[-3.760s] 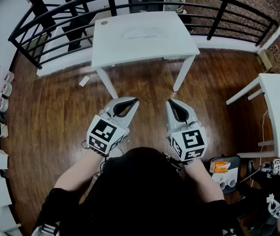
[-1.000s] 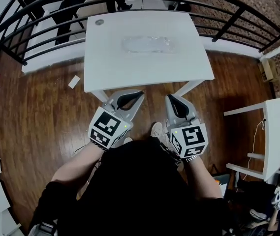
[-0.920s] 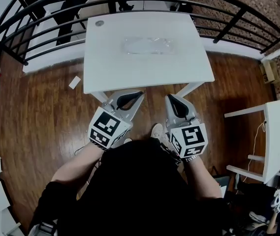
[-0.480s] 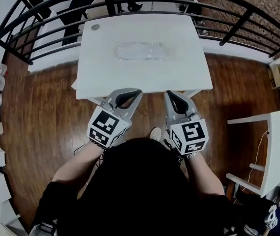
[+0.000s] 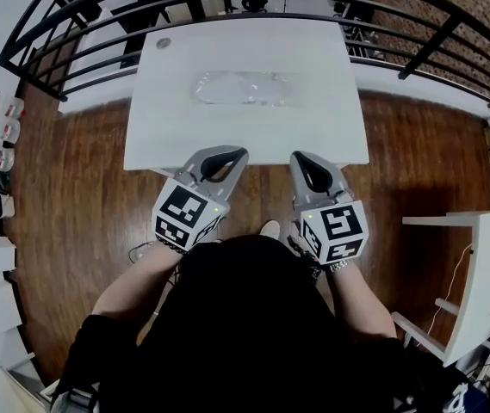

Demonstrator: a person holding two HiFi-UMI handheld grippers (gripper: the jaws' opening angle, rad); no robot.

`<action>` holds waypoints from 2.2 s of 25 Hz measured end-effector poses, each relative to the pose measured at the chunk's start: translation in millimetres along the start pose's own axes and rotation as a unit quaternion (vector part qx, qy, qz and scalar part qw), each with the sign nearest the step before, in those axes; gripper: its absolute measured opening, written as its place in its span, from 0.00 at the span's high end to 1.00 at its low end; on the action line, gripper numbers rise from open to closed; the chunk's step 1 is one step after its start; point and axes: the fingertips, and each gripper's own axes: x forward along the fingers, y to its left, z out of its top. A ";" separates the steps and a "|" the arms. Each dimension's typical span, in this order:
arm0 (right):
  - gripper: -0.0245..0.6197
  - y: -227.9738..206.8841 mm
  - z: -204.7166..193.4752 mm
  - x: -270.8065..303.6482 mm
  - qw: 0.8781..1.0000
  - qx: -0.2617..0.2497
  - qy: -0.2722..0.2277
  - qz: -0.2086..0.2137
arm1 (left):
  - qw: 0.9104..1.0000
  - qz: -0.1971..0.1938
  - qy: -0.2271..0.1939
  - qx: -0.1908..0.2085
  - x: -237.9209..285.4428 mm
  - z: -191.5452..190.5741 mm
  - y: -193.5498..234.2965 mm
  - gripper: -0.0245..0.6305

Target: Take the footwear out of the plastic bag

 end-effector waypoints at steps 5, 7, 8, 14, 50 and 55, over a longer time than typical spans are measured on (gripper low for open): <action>0.97 -17.5 -5.0 6.2 1.000 0.005 0.008 0.014 | 1.000 0.013 0.008 -0.007 14.3 -0.2 0.9 0.94; 0.97 -19.8 -5.6 11.0 1.000 0.005 0.012 0.019 | 1.000 0.018 0.011 -0.010 16.5 -1.5 5.4 0.94; 0.97 -20.6 -5.4 14.7 1.000 0.004 0.015 0.022 | 1.000 0.021 0.011 -0.011 17.6 -1.6 9.3 0.94; 0.97 -23.6 -2.8 41.3 0.999 -0.002 0.033 0.022 | 0.999 0.024 0.009 -0.024 24.3 -3.8 41.8 0.94; 0.97 -115.6 -29.5 186.2 0.982 0.029 0.176 -0.053 | 0.992 -0.049 0.114 -0.013 137.6 -54.0 194.1 0.94; 0.97 -144.2 -57.6 201.6 0.976 0.050 0.212 -0.016 | 0.988 -0.022 0.151 -0.012 157.7 -72.2 202.0 0.94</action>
